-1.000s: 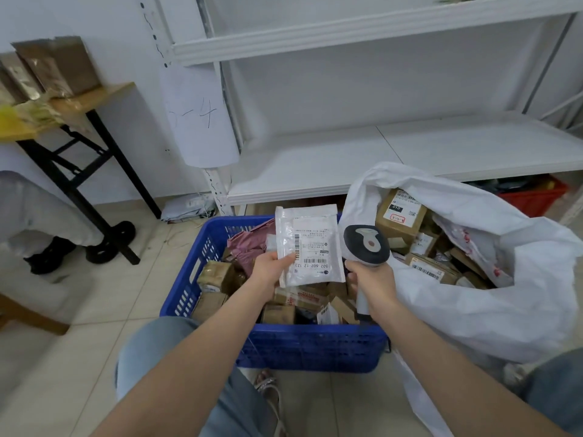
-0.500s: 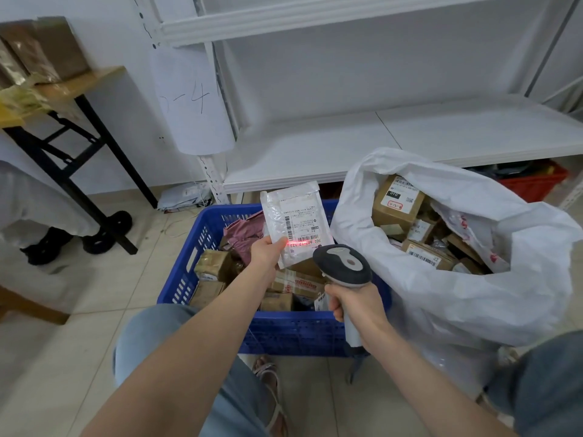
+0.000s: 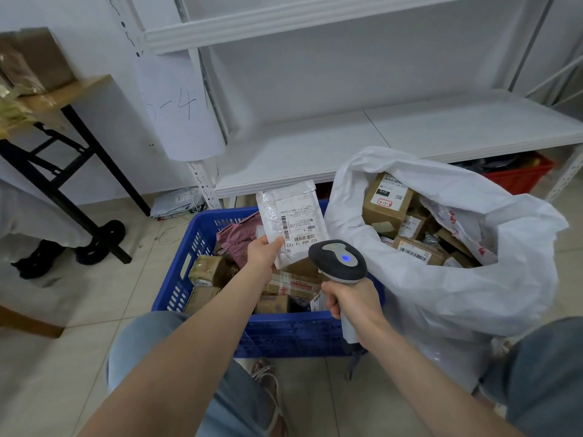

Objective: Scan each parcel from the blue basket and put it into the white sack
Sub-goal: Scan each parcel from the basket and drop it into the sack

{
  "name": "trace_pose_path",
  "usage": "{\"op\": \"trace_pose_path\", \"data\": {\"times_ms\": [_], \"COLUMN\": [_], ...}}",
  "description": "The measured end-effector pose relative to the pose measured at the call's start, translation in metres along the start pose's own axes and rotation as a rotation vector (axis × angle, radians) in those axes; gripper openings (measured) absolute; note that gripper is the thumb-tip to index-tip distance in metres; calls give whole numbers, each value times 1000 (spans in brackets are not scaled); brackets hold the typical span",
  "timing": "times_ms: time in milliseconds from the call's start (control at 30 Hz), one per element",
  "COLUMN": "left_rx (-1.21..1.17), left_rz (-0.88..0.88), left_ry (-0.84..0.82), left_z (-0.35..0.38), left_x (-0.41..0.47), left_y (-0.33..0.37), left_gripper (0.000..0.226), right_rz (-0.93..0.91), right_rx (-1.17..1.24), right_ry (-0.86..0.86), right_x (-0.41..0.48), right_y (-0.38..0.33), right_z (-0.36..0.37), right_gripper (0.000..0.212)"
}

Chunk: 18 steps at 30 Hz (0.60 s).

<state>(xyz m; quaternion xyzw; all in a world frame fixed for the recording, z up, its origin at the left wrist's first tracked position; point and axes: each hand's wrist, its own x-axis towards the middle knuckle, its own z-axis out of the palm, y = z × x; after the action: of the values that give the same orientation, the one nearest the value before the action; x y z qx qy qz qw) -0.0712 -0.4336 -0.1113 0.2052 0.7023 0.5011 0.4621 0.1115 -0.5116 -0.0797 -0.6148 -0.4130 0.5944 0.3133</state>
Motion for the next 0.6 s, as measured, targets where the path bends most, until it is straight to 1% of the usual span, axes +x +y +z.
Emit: {"op": "trace_pose_path", "data": {"times_ms": [200,267,333,400,467,533,600], "left_rx": [41,63,131,228,343,453,550], "left_rz": [28,64,127,207,266,283,262], "left_ry": [-13,-30,-72,-132,-201,-251,-285], "left_z": [8,18,38,67,101,137,172], "left_x": [-5,-4,-4,-6,-10,-12,-8], "left_y": [8,17,30,44,52,52,43], "left_gripper": [22,20,16,17,12,10,5], "right_rz": [12,-19,-34,-50,-68,-71,-52], "right_rx": [44,101,165,233,321,391,431], "right_ry": [-19,-1,51,129,212,283,335], "right_x": [4,6,13,23,35,47,61], "right_y": [-5,-12,-22,-32,-40,-44,-43], "right_z": [-4,-12,-25,-44,-65,-86,-106], "right_gripper": [21,15,8,7,4,8,14]}}
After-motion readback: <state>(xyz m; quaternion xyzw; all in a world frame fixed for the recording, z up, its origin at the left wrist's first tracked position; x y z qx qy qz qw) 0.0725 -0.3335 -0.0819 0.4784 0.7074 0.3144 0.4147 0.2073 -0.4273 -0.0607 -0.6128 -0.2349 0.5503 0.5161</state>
